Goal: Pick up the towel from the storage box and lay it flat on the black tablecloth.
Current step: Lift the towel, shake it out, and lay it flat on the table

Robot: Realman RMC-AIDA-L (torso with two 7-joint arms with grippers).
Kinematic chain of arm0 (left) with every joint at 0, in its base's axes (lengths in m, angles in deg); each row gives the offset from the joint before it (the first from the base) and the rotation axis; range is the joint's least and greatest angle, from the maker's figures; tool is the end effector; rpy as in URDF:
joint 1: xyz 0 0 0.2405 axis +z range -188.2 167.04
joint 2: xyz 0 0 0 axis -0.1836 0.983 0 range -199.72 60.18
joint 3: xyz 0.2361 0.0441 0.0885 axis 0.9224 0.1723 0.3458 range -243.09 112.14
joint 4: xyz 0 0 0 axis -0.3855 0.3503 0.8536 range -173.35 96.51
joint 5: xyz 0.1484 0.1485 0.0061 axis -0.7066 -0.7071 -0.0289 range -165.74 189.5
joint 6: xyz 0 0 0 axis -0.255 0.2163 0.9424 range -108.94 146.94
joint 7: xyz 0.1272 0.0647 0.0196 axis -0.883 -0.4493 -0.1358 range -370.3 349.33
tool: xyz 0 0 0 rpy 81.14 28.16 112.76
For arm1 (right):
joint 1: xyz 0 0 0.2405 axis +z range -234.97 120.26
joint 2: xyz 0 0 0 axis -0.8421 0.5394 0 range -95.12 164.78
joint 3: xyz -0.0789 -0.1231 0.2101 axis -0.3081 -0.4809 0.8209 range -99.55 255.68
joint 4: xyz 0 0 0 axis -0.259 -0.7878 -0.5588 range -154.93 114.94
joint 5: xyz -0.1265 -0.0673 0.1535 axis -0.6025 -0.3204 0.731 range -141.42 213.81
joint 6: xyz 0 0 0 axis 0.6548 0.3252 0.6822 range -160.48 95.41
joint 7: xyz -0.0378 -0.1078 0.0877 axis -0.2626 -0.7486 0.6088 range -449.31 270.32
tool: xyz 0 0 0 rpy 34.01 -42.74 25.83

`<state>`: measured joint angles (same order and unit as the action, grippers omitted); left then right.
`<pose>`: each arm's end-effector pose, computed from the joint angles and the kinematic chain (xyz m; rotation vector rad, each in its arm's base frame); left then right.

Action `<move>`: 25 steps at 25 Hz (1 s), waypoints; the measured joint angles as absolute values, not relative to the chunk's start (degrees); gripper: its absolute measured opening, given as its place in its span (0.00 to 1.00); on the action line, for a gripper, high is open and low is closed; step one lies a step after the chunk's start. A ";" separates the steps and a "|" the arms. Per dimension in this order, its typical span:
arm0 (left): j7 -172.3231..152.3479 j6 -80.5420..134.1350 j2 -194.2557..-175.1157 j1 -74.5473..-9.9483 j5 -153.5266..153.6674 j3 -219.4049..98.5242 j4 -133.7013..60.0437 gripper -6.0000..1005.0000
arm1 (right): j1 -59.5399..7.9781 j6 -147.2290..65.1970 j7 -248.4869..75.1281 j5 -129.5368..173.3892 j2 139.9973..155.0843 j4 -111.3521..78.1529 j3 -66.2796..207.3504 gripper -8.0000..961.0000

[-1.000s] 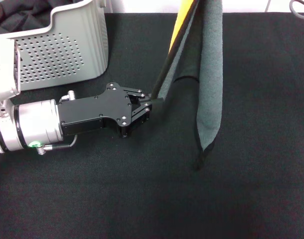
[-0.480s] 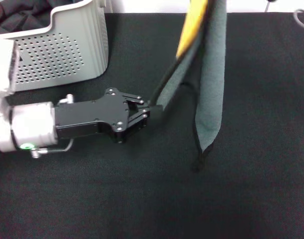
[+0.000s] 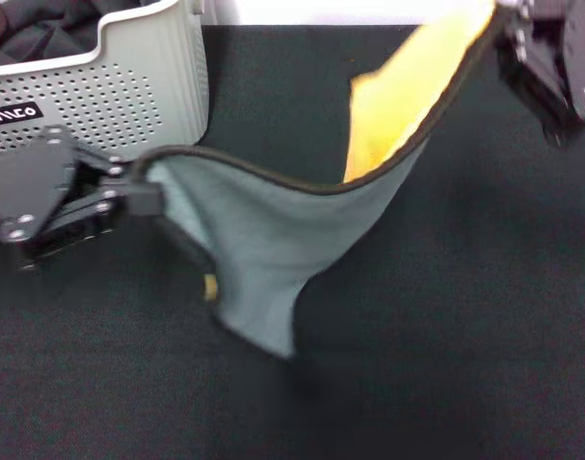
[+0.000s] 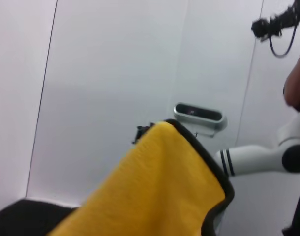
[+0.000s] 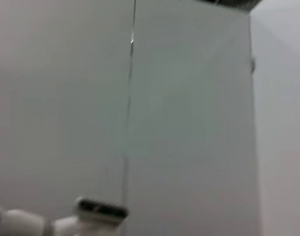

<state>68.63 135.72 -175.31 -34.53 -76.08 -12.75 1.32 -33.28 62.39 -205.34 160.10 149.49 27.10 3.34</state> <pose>-0.2477 0.2792 0.1004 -2.9147 -0.2719 -1.1322 0.1604 0.3166 0.0454 -2.4812 -0.0961 1.4739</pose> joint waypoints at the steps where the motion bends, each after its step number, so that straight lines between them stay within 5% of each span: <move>1: 69.30 135.76 -174.48 -33.58 -74.89 -11.82 3.21 0.03 | -33.82 63.57 -203.84 159.10 149.26 27.25 3.40 0.02; 19: 85.74 136.49 -160.68 -21.50 -59.66 0.28 25.83 0.03 | -41.27 69.89 -186.77 153.84 148.52 40.25 -11.23 0.02; 24: 86.89 136.35 -160.20 -20.59 -60.80 0.47 27.15 0.03 | -41.09 68.08 -185.69 153.73 149.33 40.10 -12.20 0.02; 25: 86.80 136.07 -162.24 -21.86 -65.09 -2.29 25.34 0.03 | -39.76 66.53 -186.00 153.52 149.39 37.89 -11.30 0.02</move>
